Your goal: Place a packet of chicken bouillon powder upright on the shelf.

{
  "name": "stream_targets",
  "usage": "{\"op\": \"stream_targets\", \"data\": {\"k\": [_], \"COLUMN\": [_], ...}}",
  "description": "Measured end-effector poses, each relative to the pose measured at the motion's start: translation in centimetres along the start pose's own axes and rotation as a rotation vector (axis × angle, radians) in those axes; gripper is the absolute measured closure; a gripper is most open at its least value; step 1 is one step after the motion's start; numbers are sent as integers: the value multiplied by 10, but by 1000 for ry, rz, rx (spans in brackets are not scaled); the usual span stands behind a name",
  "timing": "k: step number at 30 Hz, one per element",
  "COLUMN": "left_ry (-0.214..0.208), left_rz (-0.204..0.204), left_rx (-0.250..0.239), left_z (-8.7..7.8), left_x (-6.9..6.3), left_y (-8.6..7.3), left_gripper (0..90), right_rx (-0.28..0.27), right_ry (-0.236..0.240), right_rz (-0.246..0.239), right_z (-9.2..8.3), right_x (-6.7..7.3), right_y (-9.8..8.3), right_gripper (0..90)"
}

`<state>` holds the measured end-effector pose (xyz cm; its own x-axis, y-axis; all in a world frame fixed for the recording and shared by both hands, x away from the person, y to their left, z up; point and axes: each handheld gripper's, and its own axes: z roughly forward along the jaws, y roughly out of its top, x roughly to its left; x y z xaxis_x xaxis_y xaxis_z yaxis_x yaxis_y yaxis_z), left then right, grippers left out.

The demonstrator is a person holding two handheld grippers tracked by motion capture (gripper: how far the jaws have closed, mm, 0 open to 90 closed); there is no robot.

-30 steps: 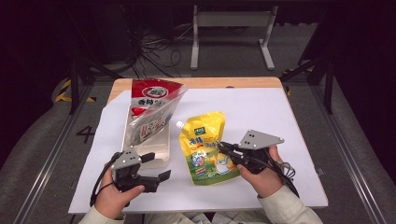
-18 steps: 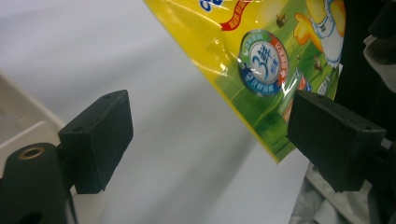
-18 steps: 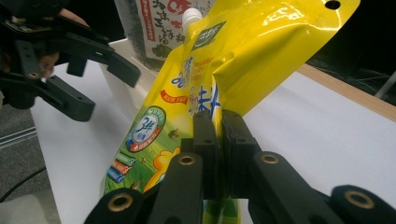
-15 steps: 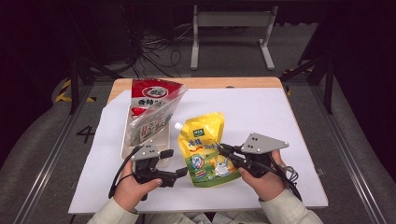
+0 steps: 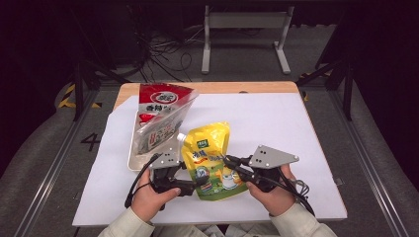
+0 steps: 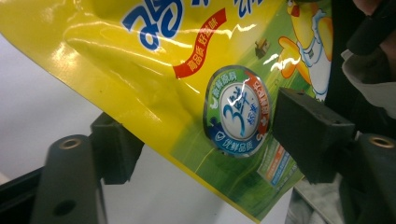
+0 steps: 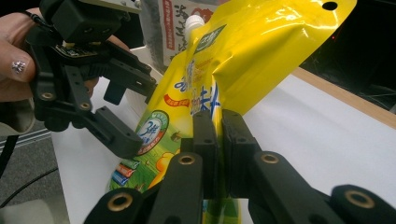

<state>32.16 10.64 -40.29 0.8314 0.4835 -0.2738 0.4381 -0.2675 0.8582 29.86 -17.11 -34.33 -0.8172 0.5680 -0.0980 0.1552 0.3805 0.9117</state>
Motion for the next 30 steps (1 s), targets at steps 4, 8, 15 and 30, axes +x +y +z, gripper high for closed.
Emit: {"op": "stream_targets", "data": {"k": [4, 8, 15, 30], "left_ry": [-19, -33, -5, 14], "left_rz": [-18, -10, 56, 164], "left_rx": [-52, -113, -148, -152], "left_z": [-9, -18, -31, -47], "left_x": [6, 8, 5, -6], "left_y": [1, 2, 4, 15], "left_gripper": [521, 723, 829, 843], "right_rx": [-11, -23, -4, -8], "right_ry": [4, 18, 23, 18], "right_rz": [8, 13, 6, 11], "right_z": [0, 0, 3, 0], "right_x": [-1, -2, -2, -14], "right_y": [-1, -2, -4, -7], "right_gripper": [846, 845, 828, 672]}}
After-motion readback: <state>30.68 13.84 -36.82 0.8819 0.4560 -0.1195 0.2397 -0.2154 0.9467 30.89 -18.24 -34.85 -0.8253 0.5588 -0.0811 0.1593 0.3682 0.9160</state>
